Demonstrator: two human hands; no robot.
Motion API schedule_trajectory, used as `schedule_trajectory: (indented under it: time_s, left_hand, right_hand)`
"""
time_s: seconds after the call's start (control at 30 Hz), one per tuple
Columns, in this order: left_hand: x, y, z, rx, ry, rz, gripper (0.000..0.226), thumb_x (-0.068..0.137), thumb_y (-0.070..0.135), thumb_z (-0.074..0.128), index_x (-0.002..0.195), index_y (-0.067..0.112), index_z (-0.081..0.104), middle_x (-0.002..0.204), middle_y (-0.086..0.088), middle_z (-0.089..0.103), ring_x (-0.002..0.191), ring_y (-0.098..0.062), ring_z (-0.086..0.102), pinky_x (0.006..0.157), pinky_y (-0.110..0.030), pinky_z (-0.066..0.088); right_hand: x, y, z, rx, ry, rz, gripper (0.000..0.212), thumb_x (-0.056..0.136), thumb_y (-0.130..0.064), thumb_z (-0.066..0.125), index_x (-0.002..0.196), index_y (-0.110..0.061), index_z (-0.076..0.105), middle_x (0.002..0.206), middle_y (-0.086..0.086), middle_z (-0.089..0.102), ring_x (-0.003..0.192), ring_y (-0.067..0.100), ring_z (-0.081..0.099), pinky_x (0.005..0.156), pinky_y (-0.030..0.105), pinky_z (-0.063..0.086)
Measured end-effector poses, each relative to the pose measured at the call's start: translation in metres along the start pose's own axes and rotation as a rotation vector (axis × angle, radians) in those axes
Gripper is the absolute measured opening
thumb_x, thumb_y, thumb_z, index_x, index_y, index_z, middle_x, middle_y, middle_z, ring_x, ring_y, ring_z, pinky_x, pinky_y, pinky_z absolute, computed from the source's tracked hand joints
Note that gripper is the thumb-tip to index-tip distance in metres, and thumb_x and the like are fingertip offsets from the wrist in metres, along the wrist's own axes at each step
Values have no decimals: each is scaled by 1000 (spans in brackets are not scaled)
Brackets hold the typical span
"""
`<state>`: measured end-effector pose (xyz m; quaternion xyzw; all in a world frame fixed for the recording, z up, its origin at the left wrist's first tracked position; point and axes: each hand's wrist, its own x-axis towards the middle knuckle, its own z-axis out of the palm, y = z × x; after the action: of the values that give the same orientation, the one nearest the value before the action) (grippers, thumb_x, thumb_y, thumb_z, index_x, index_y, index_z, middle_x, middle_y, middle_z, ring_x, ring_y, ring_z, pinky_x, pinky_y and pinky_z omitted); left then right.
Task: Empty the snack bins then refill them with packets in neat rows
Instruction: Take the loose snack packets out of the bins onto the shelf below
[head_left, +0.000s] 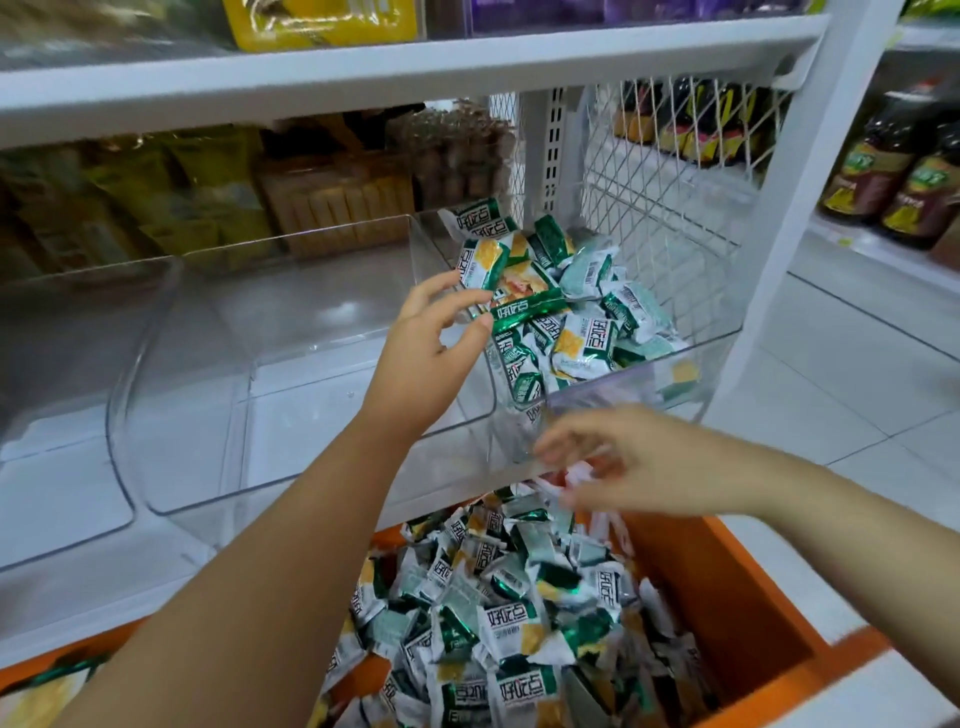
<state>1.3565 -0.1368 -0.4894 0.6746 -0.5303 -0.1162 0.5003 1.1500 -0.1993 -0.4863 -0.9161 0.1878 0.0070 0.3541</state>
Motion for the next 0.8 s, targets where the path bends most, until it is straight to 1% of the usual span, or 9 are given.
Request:
schedule_trajectory:
  time_s: [0.1,0.17,0.27,0.33,0.4,0.47,0.53,0.63,0.8]
  left_hand:
    - [0,-1,0,-1,2,5,19,95,29,56,106,44,57,136,12,40,108,-5,52,79,-9,41]
    - [0,-2,0,-3,0,2,19,94,29,56,108,43,58,138,10,41,114,-9,50,79,-8,39]
    - [0,-3,1,-10,-3,-2,20,94,30,56,107,44,58,138,10,40,121,-12,48,79,-8,37]
    - [1,-3,1,-18,-1,-4,21,94,30,57,104,47,58,137,13,40,120,-10,47,77,-7,37]
    - [2,-3,1,-22,-3,-10,20,93,30,57,105,47,59,136,15,40,120,-7,46,76,-6,37]
    - [3,-4,1,-18,-4,-4,20,93,31,57,106,46,60,136,16,40,120,-3,45,74,-1,36]
    - [3,-4,1,-12,-2,8,20,93,31,57,109,43,61,136,16,39,117,5,43,73,1,36]
    - [2,-5,1,-16,-4,12,22,93,31,57,113,41,62,134,21,38,111,17,40,77,-1,37]
    - [3,-8,1,-30,-5,23,24,93,30,57,115,38,63,132,25,37,113,16,42,84,-18,48]
  right_hand:
    - [7,-17,-38,256,355,-113,17,83,-12,70,97,-22,67,90,-3,69,84,7,64,76,17,52]
    - [26,-19,-58,218,487,-124,20,84,-7,68,93,-24,65,90,1,67,82,9,62,72,12,49]
    - [70,-12,-74,44,456,-60,35,86,-10,68,116,-25,57,110,-4,58,91,4,58,74,4,44]
    - [101,-3,-77,-2,427,-19,52,87,-13,67,134,-21,47,128,-2,53,105,5,54,88,12,44]
    - [129,4,-78,-16,480,22,64,87,-21,67,144,-19,36,139,4,47,120,16,49,98,24,40]
    - [153,8,-80,-14,576,64,72,85,-29,69,146,-17,32,141,8,47,127,24,46,102,31,38]
    - [170,10,-81,-21,609,114,79,82,-32,72,147,-16,30,142,9,46,128,28,44,100,31,38]
    - [186,15,-87,-17,531,181,92,76,-37,76,150,-18,24,146,9,41,128,28,44,98,31,41]
    - [192,13,-95,56,398,149,91,76,-31,78,149,-21,25,149,5,36,130,24,41,88,25,36]
